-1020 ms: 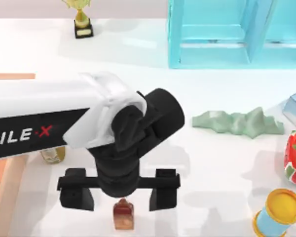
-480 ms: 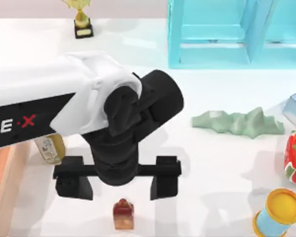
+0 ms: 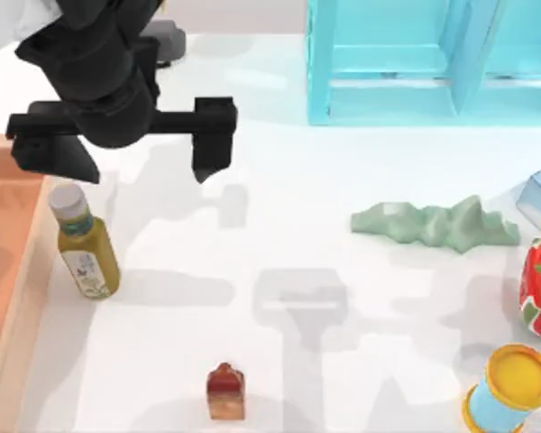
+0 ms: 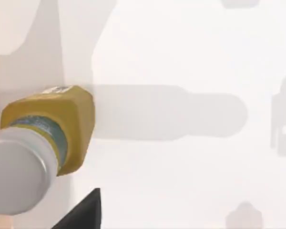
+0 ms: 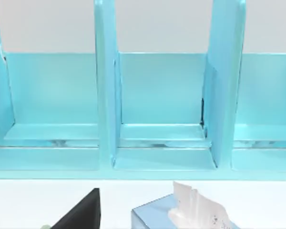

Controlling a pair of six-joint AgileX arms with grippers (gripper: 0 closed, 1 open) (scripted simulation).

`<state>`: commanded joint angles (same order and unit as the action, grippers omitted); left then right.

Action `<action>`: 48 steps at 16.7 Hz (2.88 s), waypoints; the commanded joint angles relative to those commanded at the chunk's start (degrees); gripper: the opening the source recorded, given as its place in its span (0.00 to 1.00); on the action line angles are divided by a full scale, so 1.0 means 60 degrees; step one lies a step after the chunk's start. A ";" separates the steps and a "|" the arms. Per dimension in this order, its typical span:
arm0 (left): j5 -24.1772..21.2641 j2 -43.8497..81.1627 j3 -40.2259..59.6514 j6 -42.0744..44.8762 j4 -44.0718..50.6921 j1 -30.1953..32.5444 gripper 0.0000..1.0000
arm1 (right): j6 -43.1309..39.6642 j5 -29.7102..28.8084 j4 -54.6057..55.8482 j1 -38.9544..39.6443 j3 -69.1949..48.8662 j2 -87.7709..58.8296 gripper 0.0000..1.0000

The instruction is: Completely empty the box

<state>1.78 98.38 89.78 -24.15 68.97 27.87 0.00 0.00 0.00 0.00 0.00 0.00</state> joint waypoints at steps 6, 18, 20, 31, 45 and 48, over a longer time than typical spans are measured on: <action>0.0007 0.0897 0.1634 0.4001 0.0889 -0.3643 1.00 | 0.0000 0.0000 0.0000 0.0000 0.0000 0.0000 1.00; -0.0287 0.1861 0.1320 0.5710 0.1551 -0.6077 1.00 | 0.0000 0.0000 0.0000 0.0000 0.0000 0.0000 1.00; -0.0271 0.1831 0.1321 0.5701 0.1512 -0.6038 1.00 | 0.0000 0.0000 0.0000 0.0000 0.0000 0.0000 1.00; -0.0267 0.2398 -0.1510 0.5790 -0.1809 -0.6176 1.00 | 0.0000 0.0000 0.0000 0.0000 0.0000 0.0000 1.00; -0.0291 0.2433 -0.1730 0.5755 -0.2071 -0.6114 0.40 | 0.0000 0.0000 0.0000 0.0000 0.0000 0.0000 1.00; -0.0291 0.2433 -0.1730 0.5755 -0.2071 -0.6114 0.17 | 0.0000 0.0000 0.0000 0.0000 0.0000 0.0000 1.00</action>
<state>0.03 112.97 79.40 10.38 56.55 -8.82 0.00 0.00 0.00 0.00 0.00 0.00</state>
